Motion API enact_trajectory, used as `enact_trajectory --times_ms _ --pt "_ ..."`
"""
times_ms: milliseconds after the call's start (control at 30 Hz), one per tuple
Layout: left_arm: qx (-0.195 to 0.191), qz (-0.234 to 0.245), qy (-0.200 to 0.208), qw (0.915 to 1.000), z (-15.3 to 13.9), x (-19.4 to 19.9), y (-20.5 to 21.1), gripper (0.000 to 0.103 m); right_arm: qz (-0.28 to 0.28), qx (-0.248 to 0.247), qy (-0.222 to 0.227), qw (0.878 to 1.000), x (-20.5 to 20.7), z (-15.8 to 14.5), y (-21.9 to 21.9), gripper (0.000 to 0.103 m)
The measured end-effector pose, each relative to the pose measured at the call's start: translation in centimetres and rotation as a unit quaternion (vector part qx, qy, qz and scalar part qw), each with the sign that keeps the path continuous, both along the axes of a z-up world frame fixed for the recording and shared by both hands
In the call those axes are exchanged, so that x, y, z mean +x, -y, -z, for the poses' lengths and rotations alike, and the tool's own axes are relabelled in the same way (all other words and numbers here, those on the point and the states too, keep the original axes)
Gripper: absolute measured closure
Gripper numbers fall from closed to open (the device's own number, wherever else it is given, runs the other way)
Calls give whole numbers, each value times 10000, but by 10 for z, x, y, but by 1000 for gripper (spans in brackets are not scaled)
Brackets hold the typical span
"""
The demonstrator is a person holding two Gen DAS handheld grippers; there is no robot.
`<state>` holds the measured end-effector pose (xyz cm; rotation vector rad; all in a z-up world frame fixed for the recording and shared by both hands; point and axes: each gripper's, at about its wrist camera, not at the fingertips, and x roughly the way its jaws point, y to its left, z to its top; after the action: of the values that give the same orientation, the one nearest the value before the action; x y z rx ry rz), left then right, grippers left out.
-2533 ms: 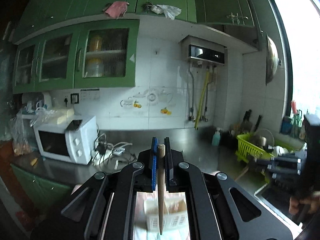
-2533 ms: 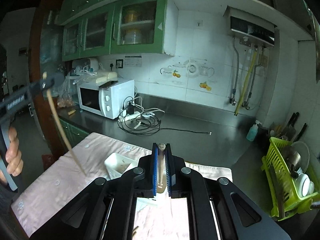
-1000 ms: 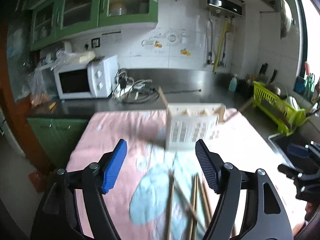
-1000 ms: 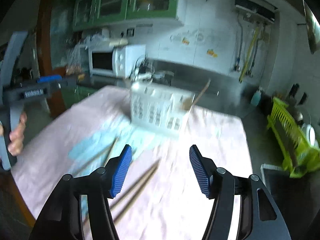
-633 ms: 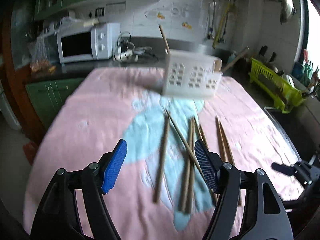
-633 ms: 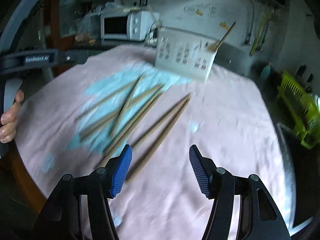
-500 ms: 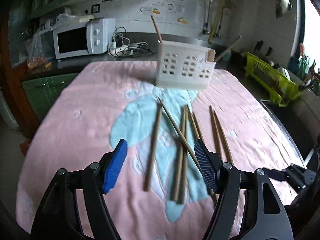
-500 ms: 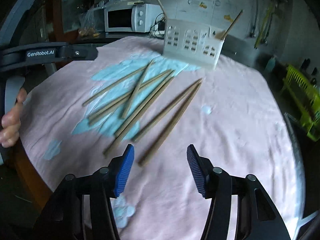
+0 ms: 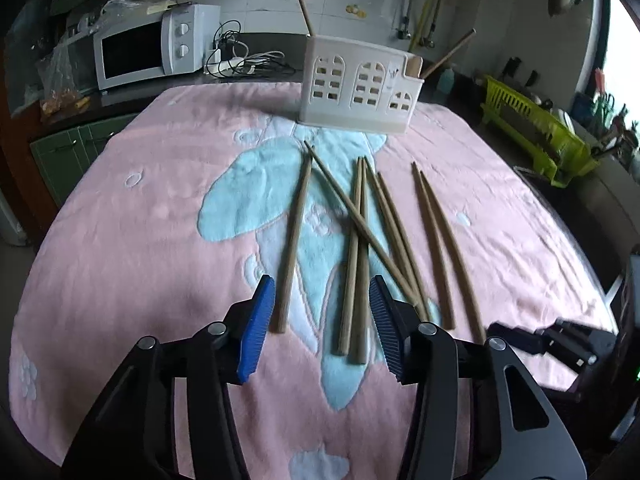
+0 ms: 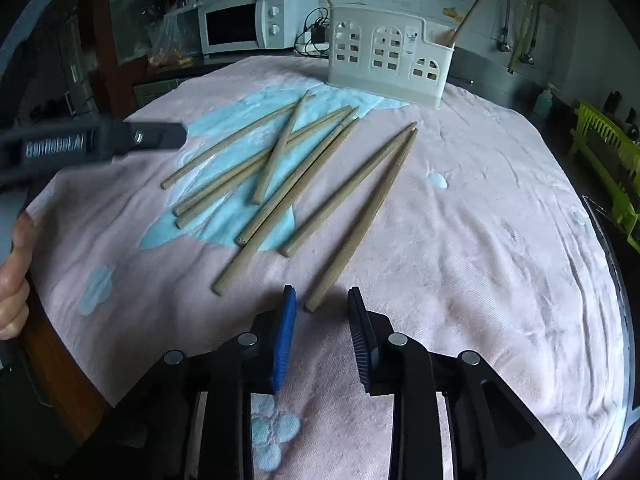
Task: Organize utensils
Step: 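Move both open tools back down to the remaining chopsticks, then close the right gripper on a chopstick while the left gripper grasps another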
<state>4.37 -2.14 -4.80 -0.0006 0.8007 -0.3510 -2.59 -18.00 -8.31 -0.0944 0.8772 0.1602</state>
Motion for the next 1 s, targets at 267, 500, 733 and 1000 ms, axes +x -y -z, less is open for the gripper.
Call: enact_trajectory --times_ms 267,500,733,1000 --pt "159 -162 -332 9992 23 10 -15 62 300 -14 -31 9995 3 -2 18 93" --pt "212 -143 -306 9992 25 16 -7 68 608 26 -86 9981 5 -1 42 95" --pt "264 -271 -373 9986 32 18 -8 76 641 86 -105 9979 7 -2 43 94" --pt "550 -257 -253 9978 40 17 -2 81 638 97 -101 9979 10 0 43 94"
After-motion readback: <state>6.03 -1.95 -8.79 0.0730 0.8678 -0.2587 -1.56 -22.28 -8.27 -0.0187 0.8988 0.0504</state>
